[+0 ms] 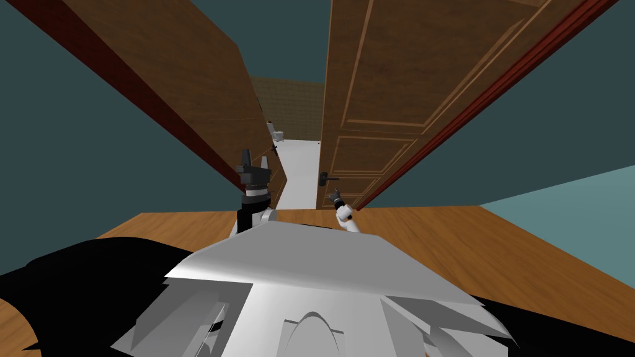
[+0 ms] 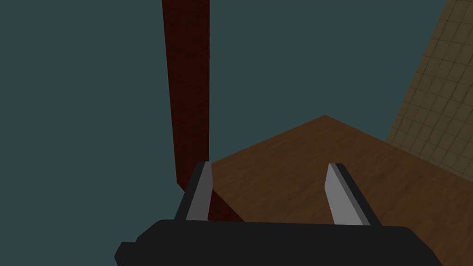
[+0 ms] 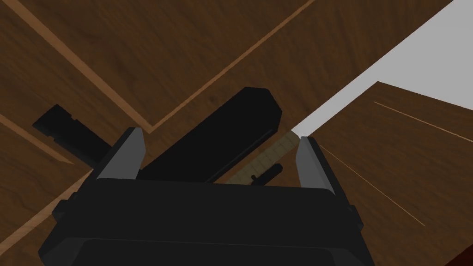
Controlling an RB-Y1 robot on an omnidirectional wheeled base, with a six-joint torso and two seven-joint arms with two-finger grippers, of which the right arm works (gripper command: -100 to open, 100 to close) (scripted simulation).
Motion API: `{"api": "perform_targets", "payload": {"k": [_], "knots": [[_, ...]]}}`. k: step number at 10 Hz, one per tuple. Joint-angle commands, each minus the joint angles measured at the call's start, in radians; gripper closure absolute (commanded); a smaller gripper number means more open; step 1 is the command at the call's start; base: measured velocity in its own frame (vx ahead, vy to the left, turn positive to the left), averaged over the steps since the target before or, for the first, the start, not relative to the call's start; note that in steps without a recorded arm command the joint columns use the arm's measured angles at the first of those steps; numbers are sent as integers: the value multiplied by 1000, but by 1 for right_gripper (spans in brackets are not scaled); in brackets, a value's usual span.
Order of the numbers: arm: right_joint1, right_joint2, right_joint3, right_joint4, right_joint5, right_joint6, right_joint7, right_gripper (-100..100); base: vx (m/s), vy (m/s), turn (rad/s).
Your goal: Push the door open
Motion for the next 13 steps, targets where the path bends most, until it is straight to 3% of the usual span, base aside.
{"api": "perform_targets", "payload": {"k": [1, 2, 4, 5, 6, 7, 9, 10, 11, 12, 13], "knots": [[-6, -3, -3, 6, 50, -10, 22, -100, 0, 5, 13], [-18, -5, -14, 21, 80, -25, 64, -100, 0, 8, 25], [-18, -5, -14, 21, 124, -25, 64, -100, 0, 4, 5], [-30, -8, -25, 36, 162, -41, 105, -100, -1, 6, 23], [-30, -8, -25, 36, 192, -41, 105, -100, 1, 6, 14], [-43, -9, -37, 52, 223, -56, 147, -100, 1, 7, 23], [-43, -9, -37, 52, 270, -56, 147, -100, 0, 3, 7], [-55, -11, -48, 68, 305, -72, 189, -100, 0, 6, 24], [-55, -11, -48, 68, 336, -72, 189, -100, 1, 6, 15], [-55, -11, -48, 68, 344, -72, 189, -100, 0, 0, 0], [-68, -13, -60, 83, 381, -88, 231, -100, 0, 7, 24]]}}
